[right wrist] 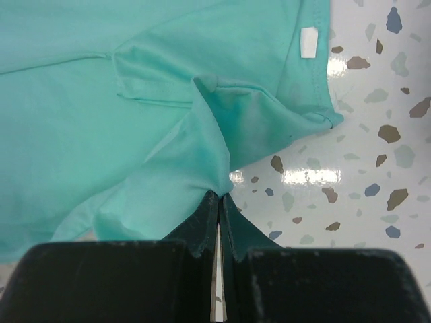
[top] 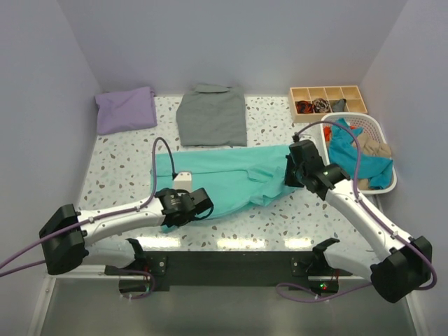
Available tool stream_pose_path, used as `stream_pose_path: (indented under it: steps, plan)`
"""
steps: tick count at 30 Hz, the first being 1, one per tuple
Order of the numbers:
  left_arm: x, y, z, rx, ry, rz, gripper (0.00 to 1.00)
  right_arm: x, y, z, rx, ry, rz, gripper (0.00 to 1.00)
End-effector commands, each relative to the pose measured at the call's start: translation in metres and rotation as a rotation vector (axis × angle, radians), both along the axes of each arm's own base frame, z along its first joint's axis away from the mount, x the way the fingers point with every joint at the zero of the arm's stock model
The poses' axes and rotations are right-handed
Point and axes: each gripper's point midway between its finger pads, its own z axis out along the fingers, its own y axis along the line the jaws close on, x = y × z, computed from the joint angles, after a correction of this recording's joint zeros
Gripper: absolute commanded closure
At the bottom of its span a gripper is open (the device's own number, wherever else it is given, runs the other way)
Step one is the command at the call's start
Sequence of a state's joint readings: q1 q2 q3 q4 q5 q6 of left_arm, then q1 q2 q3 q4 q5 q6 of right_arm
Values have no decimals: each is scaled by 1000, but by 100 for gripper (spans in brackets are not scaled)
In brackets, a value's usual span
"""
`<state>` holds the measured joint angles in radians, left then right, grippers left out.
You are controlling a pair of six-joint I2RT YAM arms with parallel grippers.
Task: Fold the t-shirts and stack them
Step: Fold the tshirt
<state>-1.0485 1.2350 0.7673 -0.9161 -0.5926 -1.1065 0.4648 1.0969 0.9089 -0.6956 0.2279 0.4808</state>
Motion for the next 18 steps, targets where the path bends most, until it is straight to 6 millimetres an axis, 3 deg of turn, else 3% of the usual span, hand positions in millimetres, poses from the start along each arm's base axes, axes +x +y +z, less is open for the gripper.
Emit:
stream_pose_path:
  steps: [1,7,11,18]
  plan:
    - [14,14,19,90,-64,13,70,19,2,22,-18,-64,-3,100]
    - [15,23,16,112,-40,10,69,28,-5,29,-62,-93,-19,100]
    - [14,14,5,92,-10,-39,70,31,-7,29,-71,-90,-19,100]
    - [-3,1,-23,45,106,-123,52,30,-3,26,-50,-80,-5,100]
